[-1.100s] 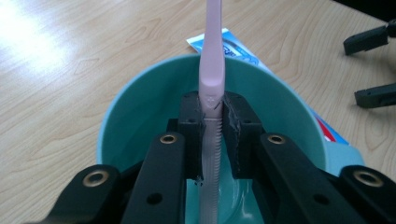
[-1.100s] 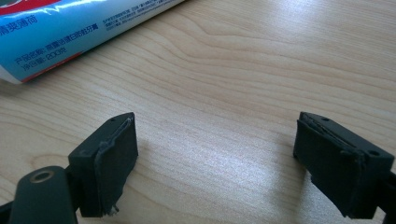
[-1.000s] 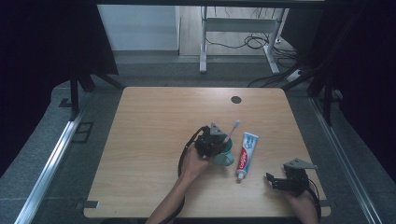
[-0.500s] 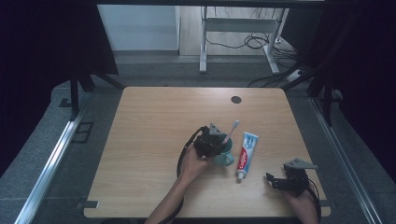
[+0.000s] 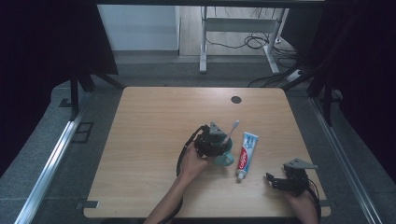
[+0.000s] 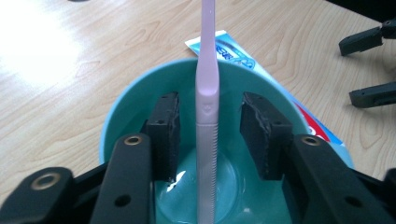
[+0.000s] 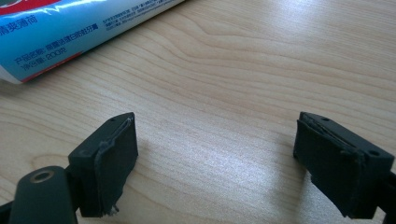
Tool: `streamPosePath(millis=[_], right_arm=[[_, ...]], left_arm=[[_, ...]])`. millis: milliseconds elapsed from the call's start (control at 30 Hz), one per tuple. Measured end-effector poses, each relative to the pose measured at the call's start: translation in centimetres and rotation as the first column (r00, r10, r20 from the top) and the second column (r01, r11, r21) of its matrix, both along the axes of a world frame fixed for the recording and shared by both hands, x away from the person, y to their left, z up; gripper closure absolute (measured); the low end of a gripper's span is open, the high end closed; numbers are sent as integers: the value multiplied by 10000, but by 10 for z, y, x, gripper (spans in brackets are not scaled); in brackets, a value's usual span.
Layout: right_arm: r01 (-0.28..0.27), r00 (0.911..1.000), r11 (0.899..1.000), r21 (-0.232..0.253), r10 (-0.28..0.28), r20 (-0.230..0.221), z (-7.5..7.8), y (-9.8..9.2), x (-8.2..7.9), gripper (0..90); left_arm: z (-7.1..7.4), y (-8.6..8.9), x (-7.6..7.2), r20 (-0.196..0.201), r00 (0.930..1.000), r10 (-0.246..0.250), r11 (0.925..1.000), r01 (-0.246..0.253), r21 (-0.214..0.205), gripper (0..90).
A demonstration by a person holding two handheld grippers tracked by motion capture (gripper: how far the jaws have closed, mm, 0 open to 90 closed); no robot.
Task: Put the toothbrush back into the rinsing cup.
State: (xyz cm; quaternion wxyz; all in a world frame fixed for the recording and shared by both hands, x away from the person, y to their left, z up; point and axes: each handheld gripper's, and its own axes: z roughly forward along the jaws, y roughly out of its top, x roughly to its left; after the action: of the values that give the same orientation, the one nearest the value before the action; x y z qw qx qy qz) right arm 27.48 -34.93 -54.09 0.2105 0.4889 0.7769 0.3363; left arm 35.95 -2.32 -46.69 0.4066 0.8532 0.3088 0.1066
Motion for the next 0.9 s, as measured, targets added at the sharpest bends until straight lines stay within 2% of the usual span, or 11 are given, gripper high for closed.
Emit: streamPosePath(millis=[367, 467, 733, 900], right_arm=[[4, 10000, 10000, -2, -4, 1, 0, 0, 0, 134], [0, 10000, 10000, -8, 0, 11, 0, 0, 0, 134], [11, 10000, 10000, 5, -11, 6, 0, 0, 0, 134], [0, 10000, 10000, -8, 0, 0, 0, 0, 0, 134]], left_arm=[[16, 5, -2, 325, 9995, -9, 10000, 10, -37, 384], [19, 6, -3, 319, 9995, -9, 10000, 12, -91, 349], [24, 6, -4, 299, 9995, -39, 9999, 34, 167, 217], [28, 10, -6, 275, 9996, -60, 9999, 56, 129, 164]])
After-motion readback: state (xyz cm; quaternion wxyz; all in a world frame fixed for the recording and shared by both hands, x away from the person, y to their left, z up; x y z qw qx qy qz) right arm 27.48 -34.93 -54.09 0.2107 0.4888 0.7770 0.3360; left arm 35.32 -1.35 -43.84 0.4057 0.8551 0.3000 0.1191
